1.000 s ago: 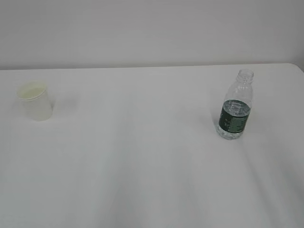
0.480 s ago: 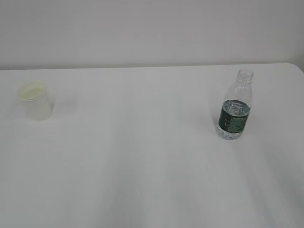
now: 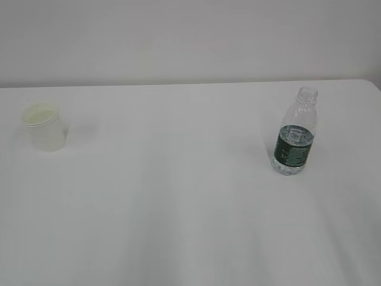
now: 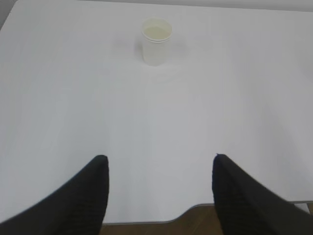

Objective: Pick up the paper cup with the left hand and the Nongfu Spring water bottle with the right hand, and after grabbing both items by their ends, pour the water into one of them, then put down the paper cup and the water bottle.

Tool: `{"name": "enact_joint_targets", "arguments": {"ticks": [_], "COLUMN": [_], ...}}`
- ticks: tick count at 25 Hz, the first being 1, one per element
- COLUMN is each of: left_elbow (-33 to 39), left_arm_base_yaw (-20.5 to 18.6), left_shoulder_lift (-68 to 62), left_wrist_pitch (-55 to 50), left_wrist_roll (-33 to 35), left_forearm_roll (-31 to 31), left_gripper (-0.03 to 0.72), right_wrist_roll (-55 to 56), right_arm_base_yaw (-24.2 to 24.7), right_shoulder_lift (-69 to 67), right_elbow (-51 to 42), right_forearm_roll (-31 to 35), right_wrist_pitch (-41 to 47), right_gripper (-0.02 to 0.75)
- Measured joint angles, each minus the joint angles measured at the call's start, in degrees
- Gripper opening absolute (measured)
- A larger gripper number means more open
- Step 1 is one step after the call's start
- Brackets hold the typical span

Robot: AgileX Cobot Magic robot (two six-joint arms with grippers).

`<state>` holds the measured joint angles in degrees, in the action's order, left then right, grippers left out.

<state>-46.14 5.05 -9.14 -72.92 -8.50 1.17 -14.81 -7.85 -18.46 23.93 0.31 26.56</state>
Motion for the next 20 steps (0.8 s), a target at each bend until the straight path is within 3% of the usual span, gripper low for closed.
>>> {"name": "enact_joint_targets", "arguments": {"ticks": [4,7,20], "left_elbow": [0.0,0.0,2.6], "left_arm_base_yaw": [0.0,0.0,0.0], "left_shoulder_lift": [0.0,0.0,1.9], "left_wrist_pitch": [0.0,0.0,0.0], "left_wrist_roll": [0.0,0.0,0.0], "left_forearm_roll": [0.0,-0.1,-1.2], "left_gripper": [0.473,0.473,0.467], "right_wrist_roll": [8.4,11.0,9.8], "right_arm_base_yaw": [0.0,0.0,0.0], "right_shoulder_lift": [3.3,5.2,11.2], "right_elbow": [2.6,2.8,3.3], "right_forearm_roll": [-7.7,-9.4,-3.3], "right_wrist_pitch": [7.4,12.5,25.9], "right_gripper": [0.526,0.524,0.522]}}
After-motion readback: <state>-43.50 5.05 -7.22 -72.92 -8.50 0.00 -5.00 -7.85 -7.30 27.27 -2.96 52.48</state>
